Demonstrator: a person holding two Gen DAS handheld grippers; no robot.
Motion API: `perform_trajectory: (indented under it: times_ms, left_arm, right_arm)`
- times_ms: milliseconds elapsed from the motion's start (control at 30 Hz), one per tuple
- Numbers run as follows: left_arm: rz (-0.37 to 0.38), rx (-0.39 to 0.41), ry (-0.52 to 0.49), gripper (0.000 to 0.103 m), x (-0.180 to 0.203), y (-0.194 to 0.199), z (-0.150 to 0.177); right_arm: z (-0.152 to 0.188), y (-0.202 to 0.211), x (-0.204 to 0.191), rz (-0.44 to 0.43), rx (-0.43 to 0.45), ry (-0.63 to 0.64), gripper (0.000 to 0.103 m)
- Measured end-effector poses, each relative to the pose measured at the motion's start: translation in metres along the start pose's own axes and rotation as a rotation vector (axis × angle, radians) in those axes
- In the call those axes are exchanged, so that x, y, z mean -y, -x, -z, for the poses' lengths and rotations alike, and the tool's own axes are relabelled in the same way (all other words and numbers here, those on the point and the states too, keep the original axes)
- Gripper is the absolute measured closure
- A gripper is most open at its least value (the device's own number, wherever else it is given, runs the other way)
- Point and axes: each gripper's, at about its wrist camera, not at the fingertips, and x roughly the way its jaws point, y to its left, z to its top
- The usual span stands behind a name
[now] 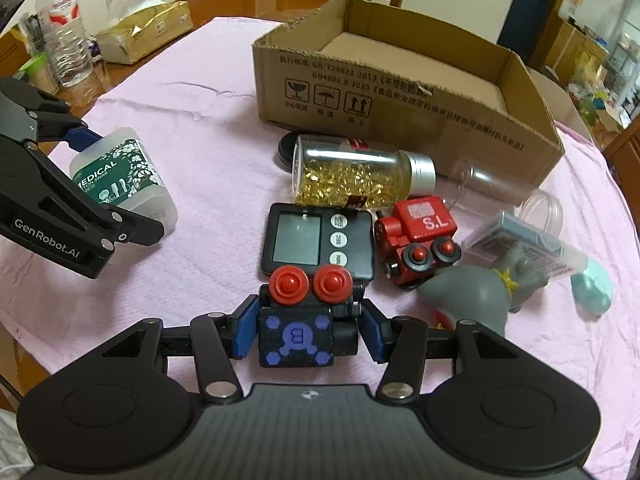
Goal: Organize rigid objects
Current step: 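Grasp the red-buttoned toy cube with the right tool, then carry the swab tub and toy cube into the box and release both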
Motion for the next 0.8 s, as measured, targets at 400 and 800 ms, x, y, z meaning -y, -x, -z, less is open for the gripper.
perform_trajectory:
  times_ms: [400, 800]
  left_arm:
    - [-0.018, 0.07, -0.009, 0.02, 0.015, 0.062, -0.038]
    - [-0.065, 0.228, 0.037, 0.02, 0.023, 0.065, -0.159]
  right_arm:
    - [-0.034, 0.045, 0.033, -0.115, 0.044, 0.186, 0.046]
    - [-0.099, 0.07, 0.105, -0.154, 0.157, 0.203, 0.046]
